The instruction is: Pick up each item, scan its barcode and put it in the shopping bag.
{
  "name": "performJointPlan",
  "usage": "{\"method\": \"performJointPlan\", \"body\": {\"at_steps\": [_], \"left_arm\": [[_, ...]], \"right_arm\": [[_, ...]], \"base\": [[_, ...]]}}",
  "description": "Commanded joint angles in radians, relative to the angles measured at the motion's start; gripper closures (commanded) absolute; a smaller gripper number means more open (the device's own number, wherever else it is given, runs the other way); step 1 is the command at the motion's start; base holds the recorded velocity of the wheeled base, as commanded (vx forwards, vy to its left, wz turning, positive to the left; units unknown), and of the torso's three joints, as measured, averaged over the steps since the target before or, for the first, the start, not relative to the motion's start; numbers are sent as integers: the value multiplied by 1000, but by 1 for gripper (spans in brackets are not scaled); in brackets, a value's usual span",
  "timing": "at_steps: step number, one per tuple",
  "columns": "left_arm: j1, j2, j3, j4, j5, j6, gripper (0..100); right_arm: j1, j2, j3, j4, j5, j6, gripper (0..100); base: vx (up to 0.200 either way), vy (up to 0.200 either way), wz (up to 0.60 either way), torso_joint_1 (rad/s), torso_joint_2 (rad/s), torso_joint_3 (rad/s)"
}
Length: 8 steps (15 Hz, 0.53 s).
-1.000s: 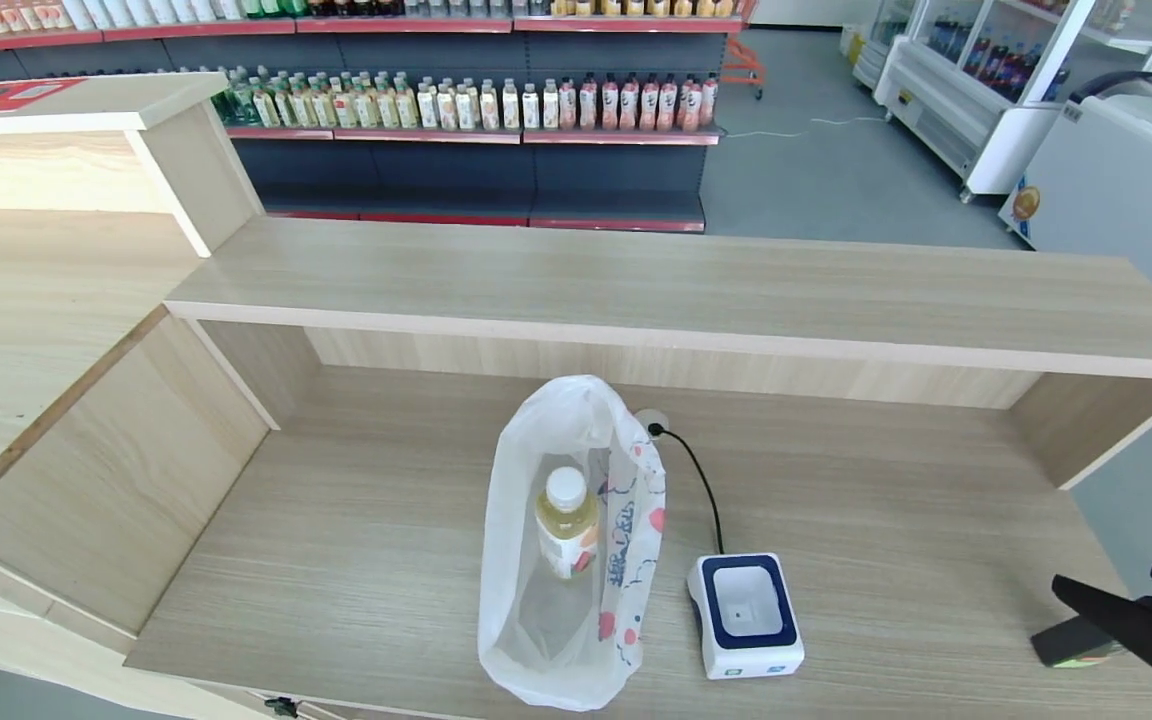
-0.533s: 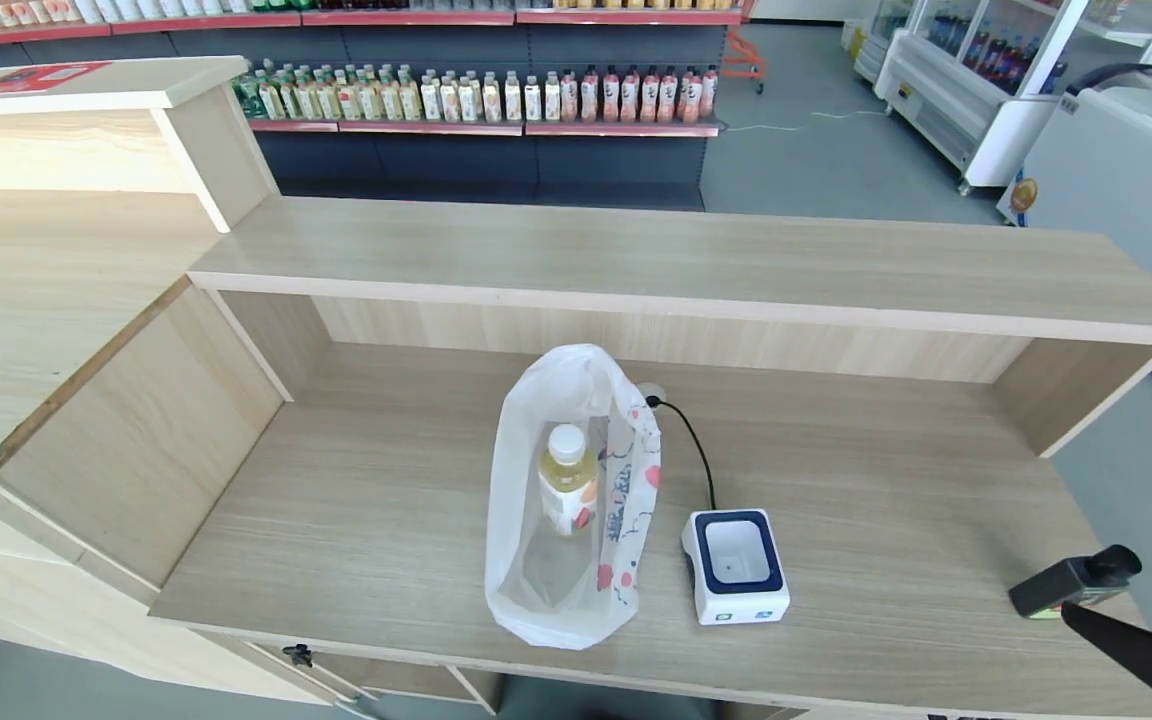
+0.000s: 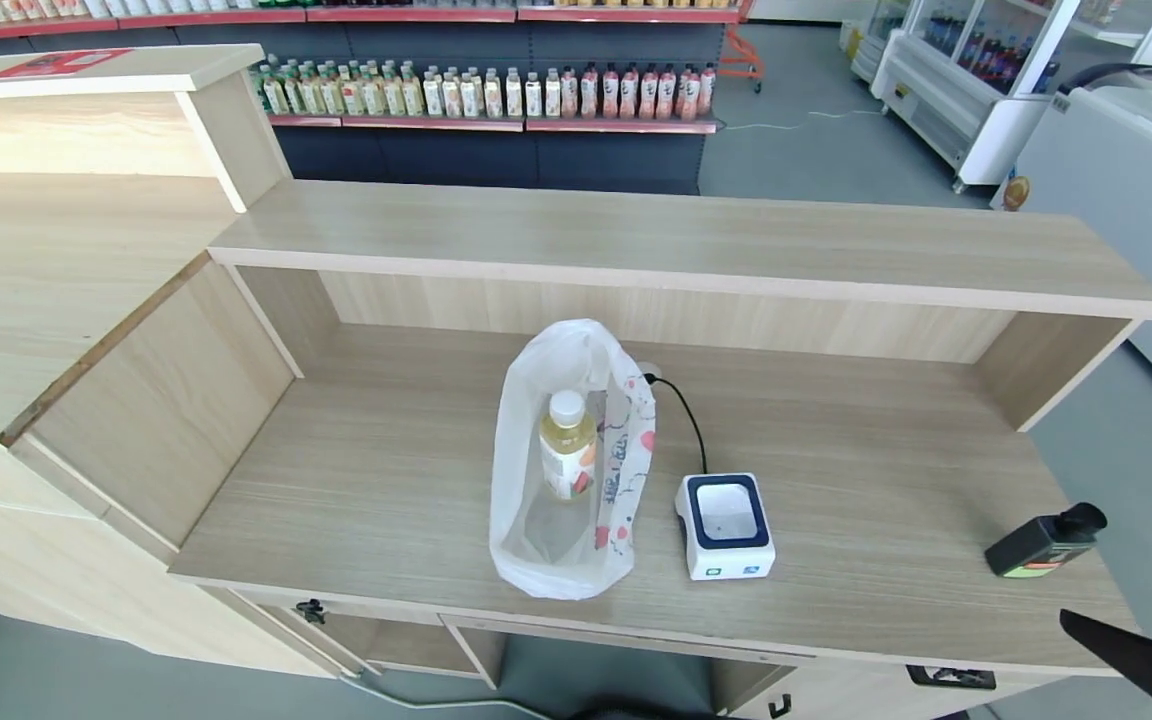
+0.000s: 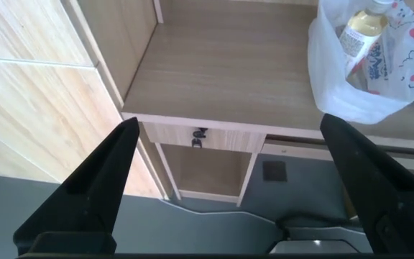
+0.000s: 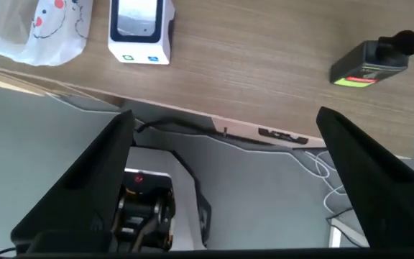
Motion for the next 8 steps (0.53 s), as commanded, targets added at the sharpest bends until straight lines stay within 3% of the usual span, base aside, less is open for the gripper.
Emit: {"method": "performJointPlan", "body": {"at_steps": [1,8], "left_arm": [[1,0,0,0,0,1,0],[1,0,0,0,0,-1,0]], "right_arm": [[-52,63,-11,1,0,-43,0],[-173,249,-54,-3,-3,-338,0]], "base": [[0,-200,0,-2,-2,7],[0,-200,0,5,2,1]]}}
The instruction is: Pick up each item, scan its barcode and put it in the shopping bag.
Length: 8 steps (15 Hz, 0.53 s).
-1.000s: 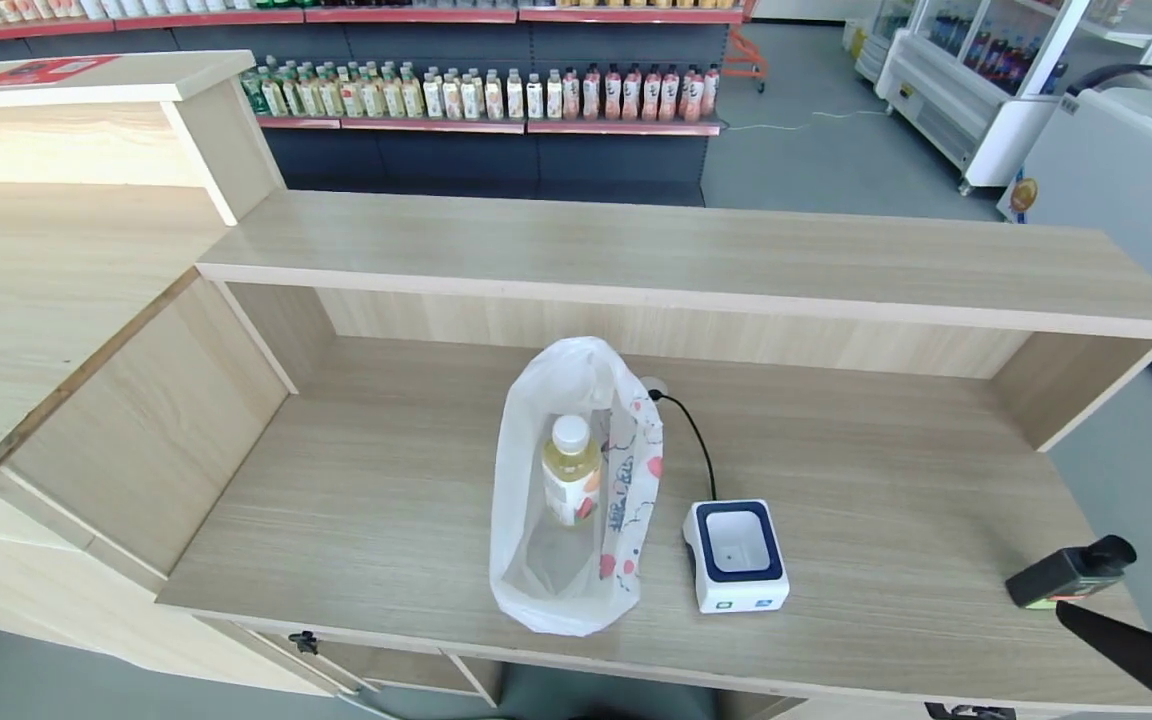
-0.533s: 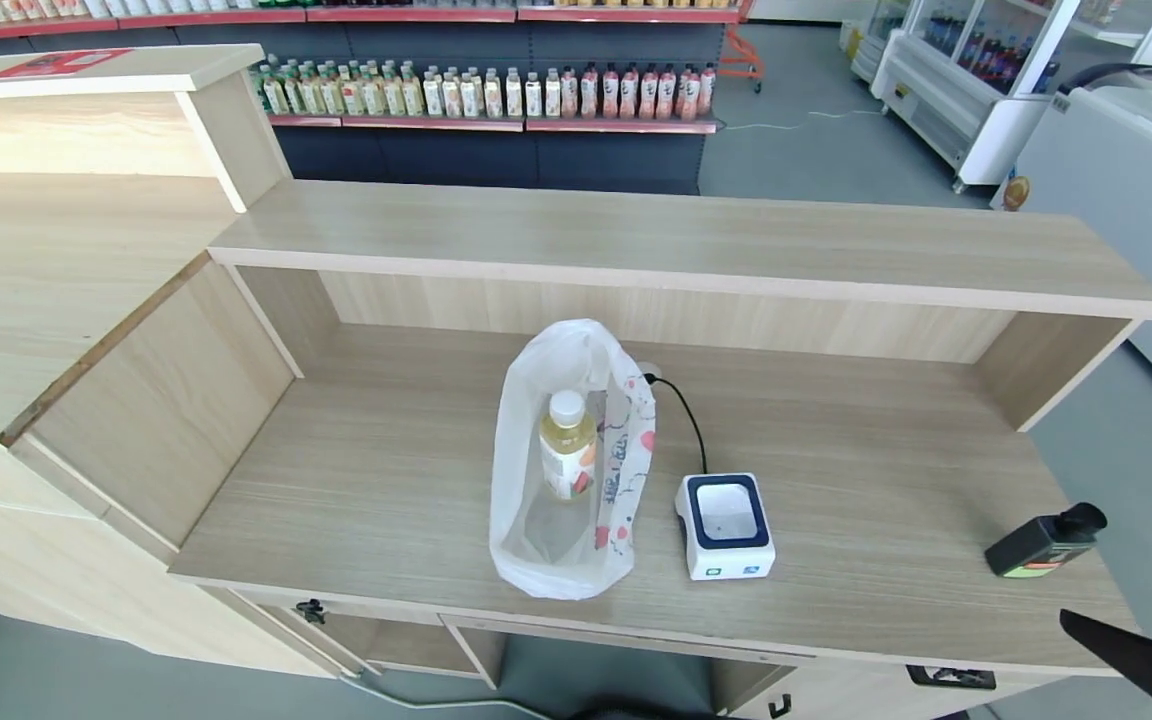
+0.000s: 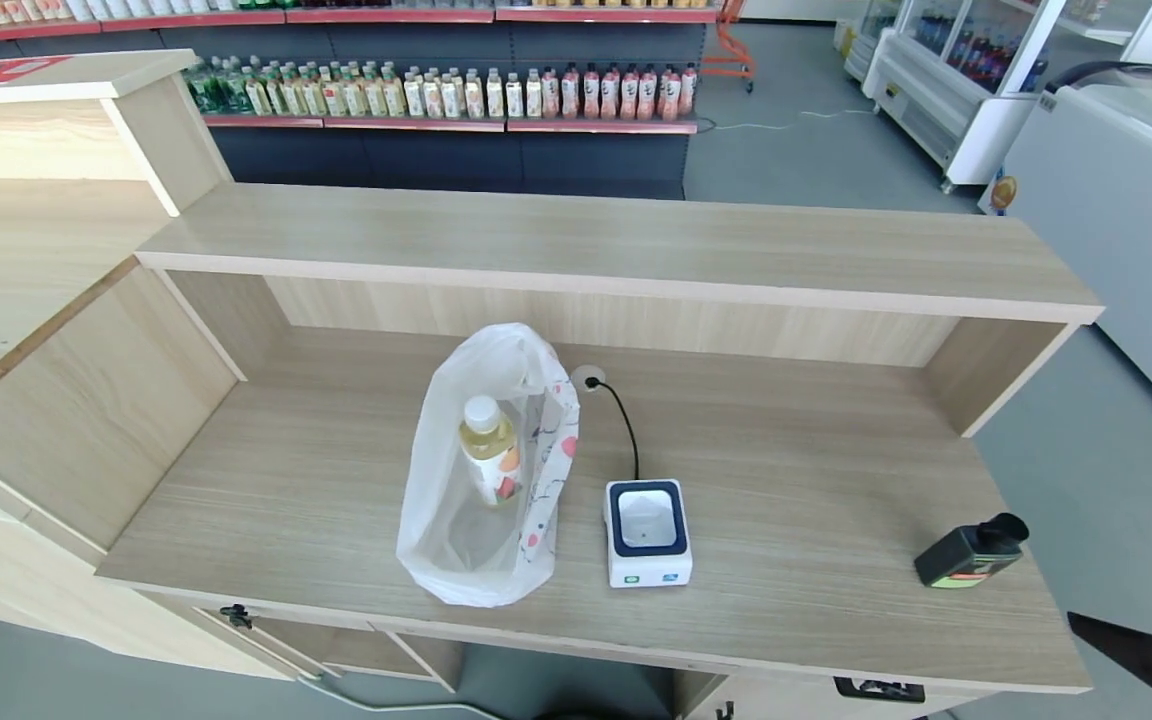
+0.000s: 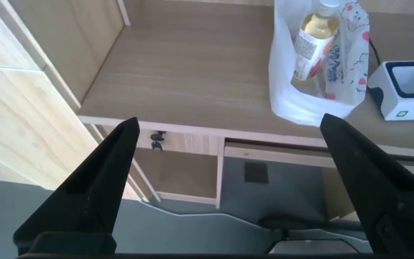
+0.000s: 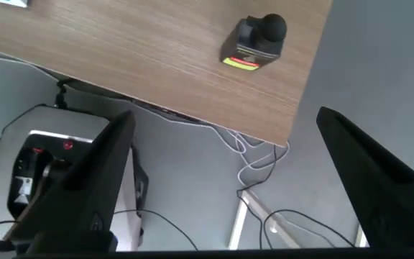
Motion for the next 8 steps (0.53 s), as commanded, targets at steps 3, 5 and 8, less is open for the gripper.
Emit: {"method": "performJointPlan", "body": {"at_steps": [3,5,8], "left_arm": [[0,0,0,0,0,0,0],[0,0,0,1,0,0,0],[0,0,0,1,0,-5,0]], "right_arm": [[-17,163,-54,-4,-97,-81,0],[-10,194,-57,-6,-111,-87,0],[0,271,-95,-6,-109,-170,0]], "base": [[0,-200,0,2,1,4],[0,-200,0,5,2,5],[0,-67,0,2,2,2]]}}
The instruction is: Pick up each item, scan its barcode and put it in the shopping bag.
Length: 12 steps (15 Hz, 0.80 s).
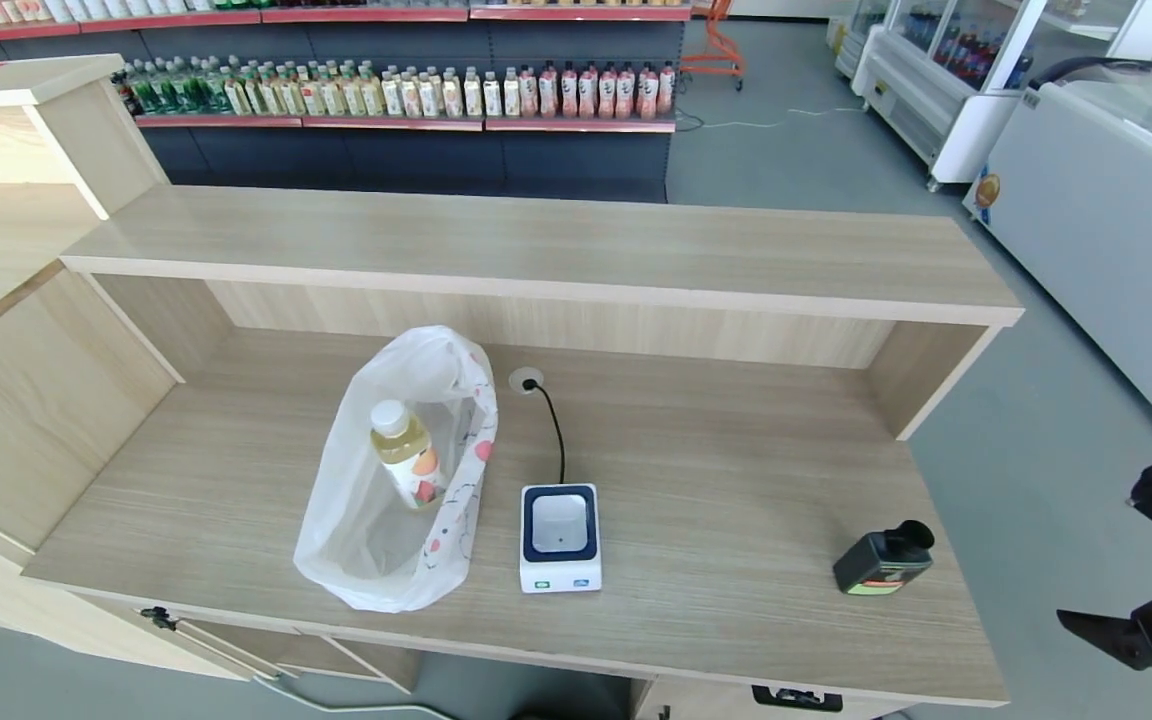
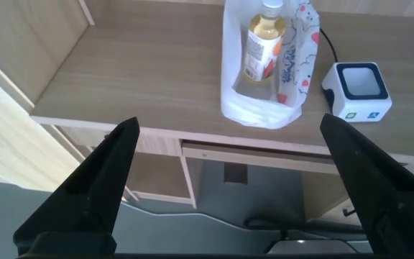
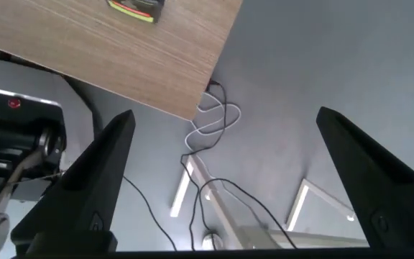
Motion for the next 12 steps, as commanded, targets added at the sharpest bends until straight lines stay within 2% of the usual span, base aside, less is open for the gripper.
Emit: {"method": "performJointPlan", "body": {"at_steps": [1,6,9,12], "left_arm": [[0,0,0,1,-1,-1,0],[0,0,0,-1,-1,-1,0],[0,0,0,-1,0,-1,0],[0,0,0,-1,0,-1,0]], "right_arm": [[11,86,-37,0,1,-44,0],[49,214,-65,-3,7,-211,0],[121,264,-56,-41,4,-214,0],[134,353,-68,-103,8,-260,0]], "base": [[0,0,0,0,0,0],[0,0,0,0,0,0],[0,0,0,0,0,0],[0,0,0,0,0,0]]}}
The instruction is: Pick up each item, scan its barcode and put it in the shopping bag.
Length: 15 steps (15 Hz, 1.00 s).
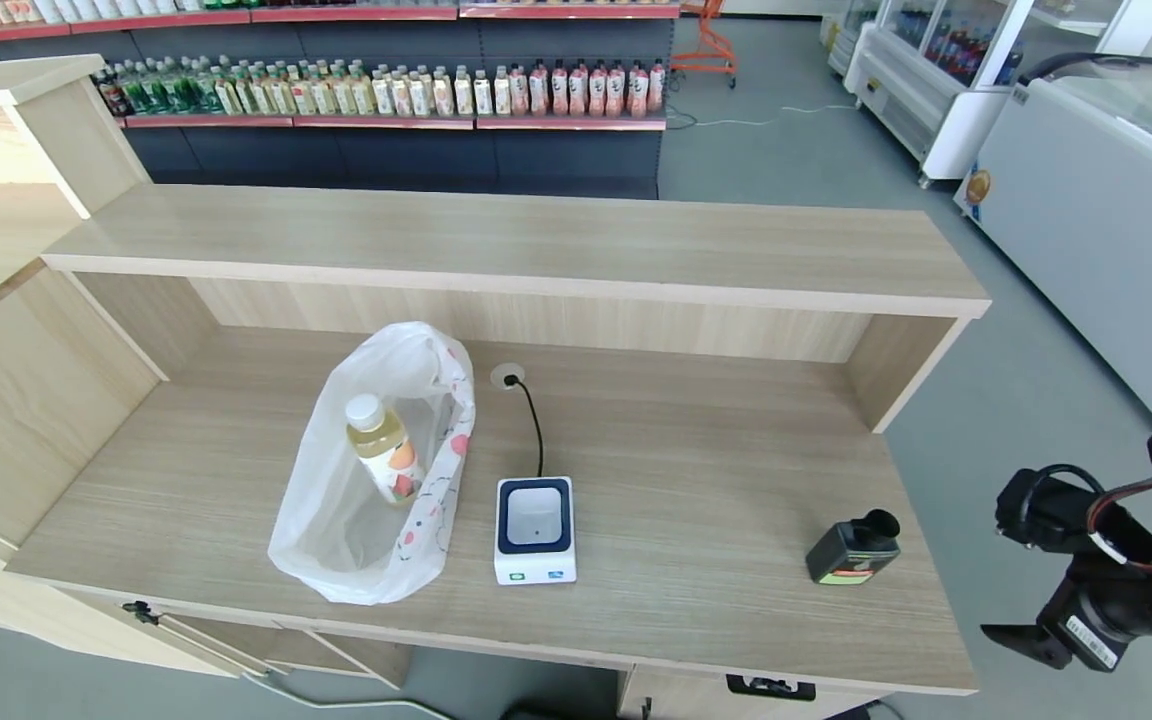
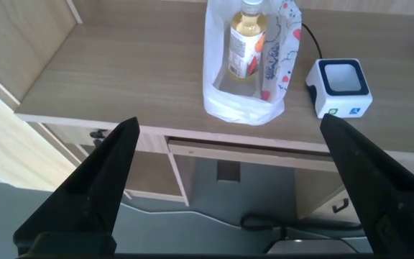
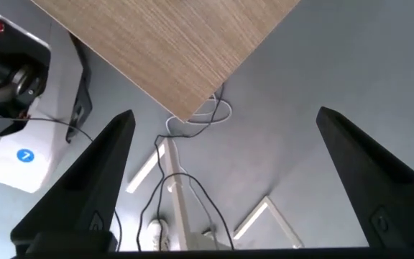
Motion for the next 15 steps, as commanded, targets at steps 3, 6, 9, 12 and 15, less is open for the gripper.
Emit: {"method": "performJointPlan", "body": {"at_steps": [3,6,9,12,15], "left_arm": [[0,0,0,1,-1,0,0],[0,0,0,-1,-1,0,0],[0,0,0,-1,-1,0,0],[0,0,0,-1,1,0,0],[0,0,0,-1,1,0,0]], "right_arm": [[10,168,-19,-156,28,-84,0],[25,229,-49,-161,73,-136,0],[46,280,-83,-162,119,-142,0],[51,326,-125,-162,126,-150,0],[56,376,-158,-164,146,-153,0]], "base": [[0,0,0,0,0,0],[0,0,0,0,0,0],[0,0,0,0,0,0],[0,0,0,0,0,0],[0,0,0,0,0,0]]}}
